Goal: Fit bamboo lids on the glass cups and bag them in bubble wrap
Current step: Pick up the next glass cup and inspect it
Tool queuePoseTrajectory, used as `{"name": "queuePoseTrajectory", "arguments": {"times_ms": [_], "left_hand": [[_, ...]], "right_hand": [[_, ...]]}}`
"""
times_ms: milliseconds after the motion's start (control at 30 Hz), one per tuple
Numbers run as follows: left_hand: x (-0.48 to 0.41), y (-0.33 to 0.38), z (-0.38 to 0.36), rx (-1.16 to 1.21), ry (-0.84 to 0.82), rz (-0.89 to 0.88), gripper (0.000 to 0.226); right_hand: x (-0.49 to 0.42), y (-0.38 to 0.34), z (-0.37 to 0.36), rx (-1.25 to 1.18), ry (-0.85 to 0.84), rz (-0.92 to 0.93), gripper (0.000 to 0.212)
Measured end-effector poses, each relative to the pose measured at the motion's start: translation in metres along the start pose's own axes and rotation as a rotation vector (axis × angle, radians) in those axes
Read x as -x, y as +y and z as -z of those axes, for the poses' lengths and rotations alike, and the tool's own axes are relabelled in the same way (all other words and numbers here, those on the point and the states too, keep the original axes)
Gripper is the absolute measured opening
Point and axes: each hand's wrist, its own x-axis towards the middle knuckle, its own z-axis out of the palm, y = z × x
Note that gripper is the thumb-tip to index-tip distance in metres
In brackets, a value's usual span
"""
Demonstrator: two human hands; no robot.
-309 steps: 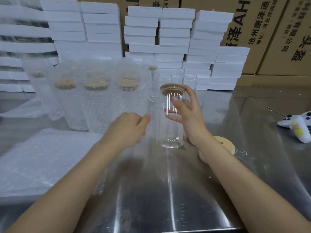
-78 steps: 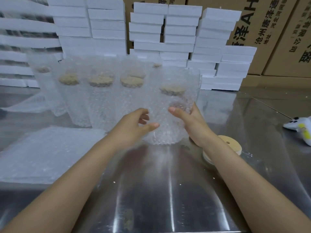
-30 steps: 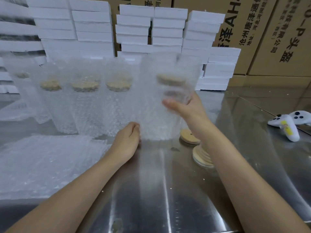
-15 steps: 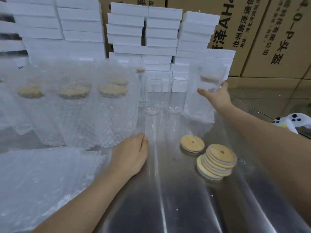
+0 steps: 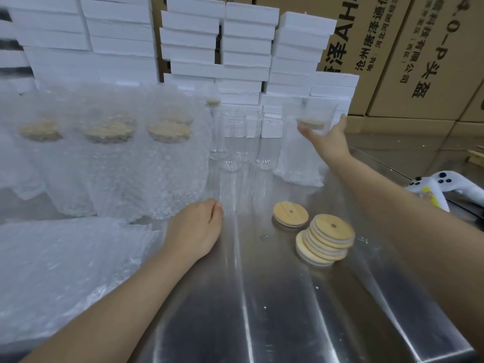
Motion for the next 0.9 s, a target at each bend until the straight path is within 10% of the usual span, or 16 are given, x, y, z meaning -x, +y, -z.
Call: {"name": "queuePoseTrajectory", "arguments": {"times_ms": [200,400,667,900], "left_hand": [[0.003,0.005,0.005,0.033,-0.009,0.044,0.039],[0.006,0.006,0.009,0.087,0.0,0.071,0.039],[0.006,0.002,0.008,0.277,-0.008,0.142,0.035],[-0.001,-0.006,0.002,0.234,0.009,0.108,0.037]], "right_hand": [[0.085,-0.043,-0.022,-0.484,0.124,0.065,0.009],[0.152,0.005,-0.112,-0.248,-0.236,-0.036,0.036],[0.088,0.015,-0.159,-0.104,-0.016,-0.066,0.019],[0.05,0.011,-0.184,0.039,-0.025,-0.045,0.095]]}}
